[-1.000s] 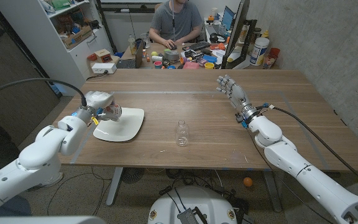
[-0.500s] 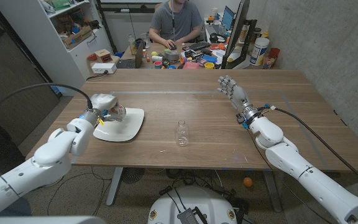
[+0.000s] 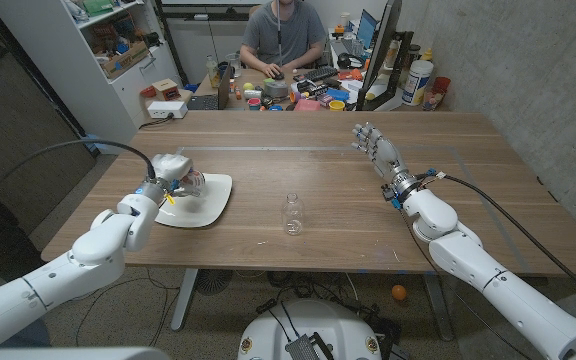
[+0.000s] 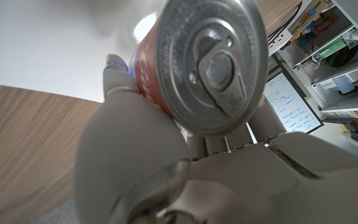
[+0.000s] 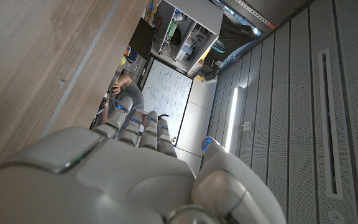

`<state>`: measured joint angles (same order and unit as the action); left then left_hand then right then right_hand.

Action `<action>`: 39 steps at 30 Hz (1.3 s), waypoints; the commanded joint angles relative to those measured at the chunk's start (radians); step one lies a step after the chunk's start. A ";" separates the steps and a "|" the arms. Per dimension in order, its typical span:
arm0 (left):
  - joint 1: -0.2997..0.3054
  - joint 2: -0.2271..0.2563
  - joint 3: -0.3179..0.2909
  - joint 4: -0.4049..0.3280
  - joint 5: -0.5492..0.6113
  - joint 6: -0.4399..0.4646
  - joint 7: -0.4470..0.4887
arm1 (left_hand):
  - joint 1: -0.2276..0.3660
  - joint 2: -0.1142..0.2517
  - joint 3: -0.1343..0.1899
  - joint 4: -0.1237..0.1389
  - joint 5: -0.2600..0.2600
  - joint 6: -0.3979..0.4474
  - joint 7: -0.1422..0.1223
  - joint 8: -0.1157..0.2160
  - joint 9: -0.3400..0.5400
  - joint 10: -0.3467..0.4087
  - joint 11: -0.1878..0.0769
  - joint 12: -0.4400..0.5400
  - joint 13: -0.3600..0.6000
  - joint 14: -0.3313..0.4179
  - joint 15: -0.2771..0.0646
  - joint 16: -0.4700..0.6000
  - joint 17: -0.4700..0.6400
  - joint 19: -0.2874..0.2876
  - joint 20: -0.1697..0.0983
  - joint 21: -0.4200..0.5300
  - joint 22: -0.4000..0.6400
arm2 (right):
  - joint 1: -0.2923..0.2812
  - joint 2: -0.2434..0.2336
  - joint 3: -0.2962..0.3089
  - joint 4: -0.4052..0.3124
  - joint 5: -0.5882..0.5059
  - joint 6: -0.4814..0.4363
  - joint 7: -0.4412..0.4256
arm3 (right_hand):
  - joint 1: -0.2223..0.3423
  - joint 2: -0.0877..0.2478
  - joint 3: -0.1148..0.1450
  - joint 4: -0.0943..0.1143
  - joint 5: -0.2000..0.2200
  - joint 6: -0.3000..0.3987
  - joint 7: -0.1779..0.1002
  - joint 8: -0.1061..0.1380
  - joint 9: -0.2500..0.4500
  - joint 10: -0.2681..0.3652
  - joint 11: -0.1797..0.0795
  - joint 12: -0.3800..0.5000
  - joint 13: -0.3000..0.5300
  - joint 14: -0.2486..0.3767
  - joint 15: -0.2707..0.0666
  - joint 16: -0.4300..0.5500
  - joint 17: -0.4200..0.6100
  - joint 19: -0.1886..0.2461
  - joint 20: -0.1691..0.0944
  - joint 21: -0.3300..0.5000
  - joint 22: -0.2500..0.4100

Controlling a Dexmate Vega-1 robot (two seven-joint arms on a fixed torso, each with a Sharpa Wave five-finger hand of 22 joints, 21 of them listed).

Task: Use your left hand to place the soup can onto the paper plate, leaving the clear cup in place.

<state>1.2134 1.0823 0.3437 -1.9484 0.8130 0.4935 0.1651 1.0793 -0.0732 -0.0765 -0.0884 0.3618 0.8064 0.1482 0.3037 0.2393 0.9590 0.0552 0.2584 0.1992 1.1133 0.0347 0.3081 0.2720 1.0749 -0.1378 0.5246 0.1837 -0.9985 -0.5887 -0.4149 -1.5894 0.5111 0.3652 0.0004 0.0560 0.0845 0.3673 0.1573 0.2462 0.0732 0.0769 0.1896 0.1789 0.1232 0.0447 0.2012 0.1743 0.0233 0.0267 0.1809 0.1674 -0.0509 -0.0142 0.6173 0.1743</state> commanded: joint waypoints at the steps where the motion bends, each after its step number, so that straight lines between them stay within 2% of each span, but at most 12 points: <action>1: -0.075 -0.007 0.105 0.066 -0.004 0.032 0.062 | 0.177 0.186 -0.004 0.002 -0.002 0.211 -0.145 0.003 0.001 0.276 -0.263 -0.001 0.003 0.251 -0.268 0.002 0.002 0.003 -0.034 0.002 0.003 | -0.001 0.001 0.000 0.001 -0.006 -0.001 -0.005 | -0.005 0.056 0.006 0.002 0.001 0.001 0.002 -0.002 0.003 0.005 -0.004 -0.003 0.003 0.009 -0.002 -0.002 0.004 0.005 -0.001 -0.004 0.006; 17: -0.133 -0.062 0.193 0.152 -0.009 0.034 0.184 | 0.171 0.184 -0.011 0.007 -0.003 0.209 -0.146 -0.001 0.001 0.276 -0.262 -0.007 0.002 0.250 -0.267 -0.001 0.002 0.002 -0.034 0.002 0.003 | 0.001 0.003 -0.001 0.001 -0.009 -0.004 -0.011 | -0.004 0.056 0.007 0.001 0.002 0.000 0.005 -0.003 0.003 0.004 -0.005 -0.003 0.003 0.009 -0.004 -0.002 0.003 0.007 0.000 -0.008 0.006; 24: -0.145 -0.065 0.216 0.165 -0.019 0.024 0.206 | 0.168 0.184 -0.015 0.010 -0.004 0.211 -0.149 -0.001 0.001 0.274 -0.262 -0.010 0.002 0.249 -0.267 -0.002 0.002 0.001 -0.034 0.001 0.003 | 0.000 0.006 0.000 -0.003 -0.005 -0.014 -0.019 | -0.005 0.055 0.007 0.001 0.002 0.001 0.004 -0.002 0.003 0.005 -0.002 -0.002 0.003 0.010 -0.002 -0.002 0.003 0.008 0.000 -0.010 0.006; 30: -0.138 -0.053 0.232 0.162 -0.012 0.027 0.217 | 0.164 0.183 -0.019 0.013 -0.005 0.210 -0.148 -0.003 0.001 0.274 -0.262 -0.012 0.003 0.249 -0.267 -0.003 0.002 0.001 -0.034 0.001 0.003 | 0.004 0.008 -0.004 0.005 -0.011 -0.008 -0.016 | -0.005 0.056 0.007 0.002 0.002 0.002 0.003 -0.002 0.003 0.004 -0.004 -0.003 0.003 0.011 -0.003 -0.001 0.004 0.008 0.000 -0.012 0.006; 39: -0.117 0.011 0.245 0.107 -0.003 0.026 0.142 | 0.143 0.171 -0.047 0.029 -0.008 0.176 -0.162 -0.022 0.001 0.249 -0.262 -0.033 0.005 0.229 -0.268 -0.019 0.001 -0.016 -0.041 -0.007 0.002 | 0.020 0.019 -0.010 0.019 -0.015 -0.007 -0.015 | -0.005 0.056 0.007 0.002 0.002 0.002 0.002 -0.002 0.003 0.004 -0.005 -0.003 0.003 0.010 -0.003 -0.002 0.004 0.009 -0.001 -0.015 0.007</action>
<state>1.0784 1.0410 0.5608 -1.8026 0.8009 0.5252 0.3580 1.0675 -0.0614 -0.1135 -0.0618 0.3538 0.8179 0.1496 0.2850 0.2353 0.9688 0.0475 0.2301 0.1980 1.1114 0.0314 0.2954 0.2719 1.0750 -0.1378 0.5247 0.1837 -0.9933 -0.5797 -0.4173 -1.5864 0.5023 0.3546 -0.0167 0.0560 0.0845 0.3673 0.1573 0.2462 0.0731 0.0769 0.1896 0.1789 0.1232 0.0447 0.2012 0.1743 0.0289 0.0211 0.1809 0.1677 -0.0472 -0.0180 0.6058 0.1793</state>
